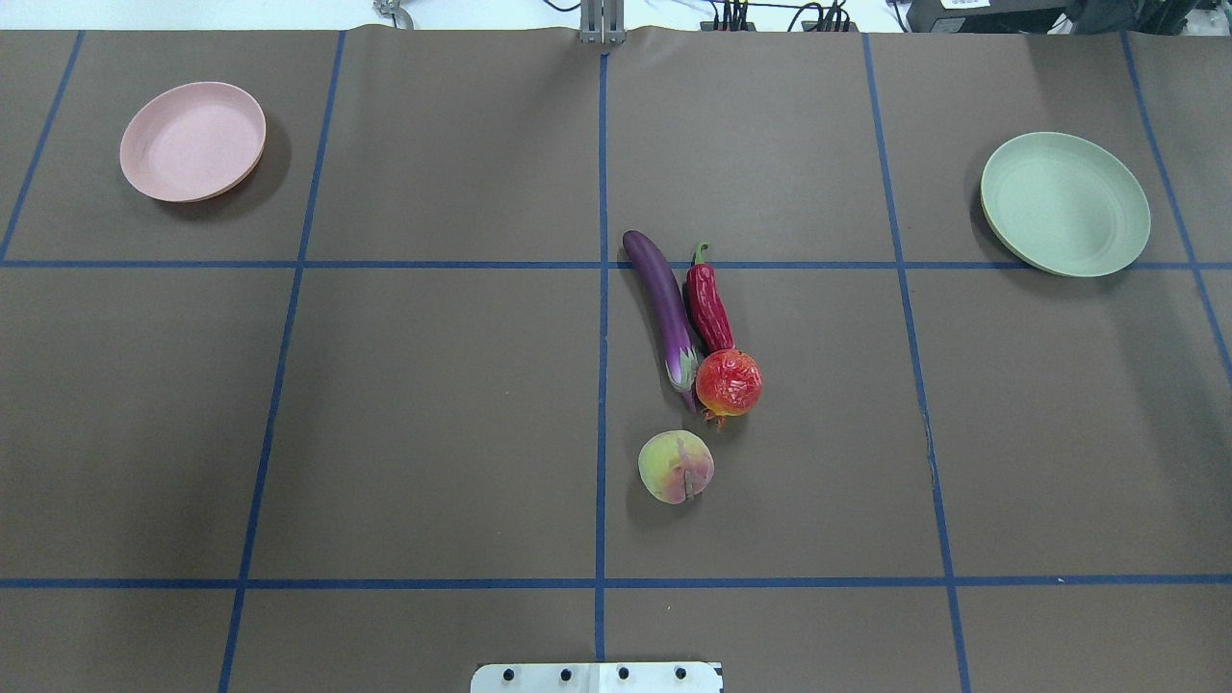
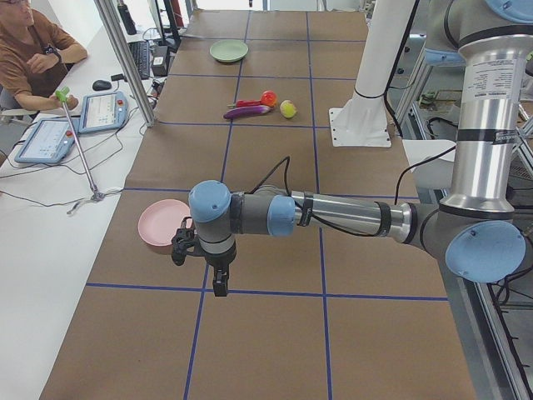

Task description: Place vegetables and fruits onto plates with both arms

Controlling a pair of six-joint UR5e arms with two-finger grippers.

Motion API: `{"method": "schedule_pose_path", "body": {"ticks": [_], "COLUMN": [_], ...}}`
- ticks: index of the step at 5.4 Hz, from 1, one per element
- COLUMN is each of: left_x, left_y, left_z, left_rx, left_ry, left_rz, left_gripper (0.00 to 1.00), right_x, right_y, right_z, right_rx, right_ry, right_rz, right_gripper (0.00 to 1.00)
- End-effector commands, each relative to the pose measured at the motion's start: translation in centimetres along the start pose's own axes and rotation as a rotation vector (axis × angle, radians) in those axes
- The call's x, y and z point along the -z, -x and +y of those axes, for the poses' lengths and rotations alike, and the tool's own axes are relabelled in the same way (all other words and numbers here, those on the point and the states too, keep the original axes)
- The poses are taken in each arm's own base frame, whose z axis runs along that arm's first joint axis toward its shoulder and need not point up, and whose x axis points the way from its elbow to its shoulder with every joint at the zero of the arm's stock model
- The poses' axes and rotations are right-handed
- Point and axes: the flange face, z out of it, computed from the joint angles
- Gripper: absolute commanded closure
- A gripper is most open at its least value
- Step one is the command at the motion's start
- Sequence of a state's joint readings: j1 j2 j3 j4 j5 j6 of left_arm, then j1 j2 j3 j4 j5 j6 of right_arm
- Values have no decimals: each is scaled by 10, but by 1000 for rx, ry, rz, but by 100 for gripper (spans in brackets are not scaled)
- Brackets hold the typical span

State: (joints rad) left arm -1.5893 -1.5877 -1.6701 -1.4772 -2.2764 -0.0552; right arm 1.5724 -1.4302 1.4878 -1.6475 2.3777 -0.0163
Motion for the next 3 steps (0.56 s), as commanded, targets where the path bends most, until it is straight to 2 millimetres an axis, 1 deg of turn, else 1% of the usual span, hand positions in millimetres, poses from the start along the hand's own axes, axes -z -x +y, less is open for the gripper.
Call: {"method": "schedule_pose_path", "body": {"ticks": [1,2,3], "left_x": [1,8,24], "left_y": [-1,-7,-26], "left_z": [0,-6,-25], "left_rx": [-2,-9,-37], "left_ry": [-2,-14,-39], "left_rz": [0,1,0], "left_gripper": [0,0,0], "right_x": [0,0,-2], "right_y": [3,3,6], "right_z": [-1,-1,-2], "right_rx": [4,4,9], "right_ry": [0,0,3], "right_rz": [0,0,0], "right_gripper": [0,0,0]}}
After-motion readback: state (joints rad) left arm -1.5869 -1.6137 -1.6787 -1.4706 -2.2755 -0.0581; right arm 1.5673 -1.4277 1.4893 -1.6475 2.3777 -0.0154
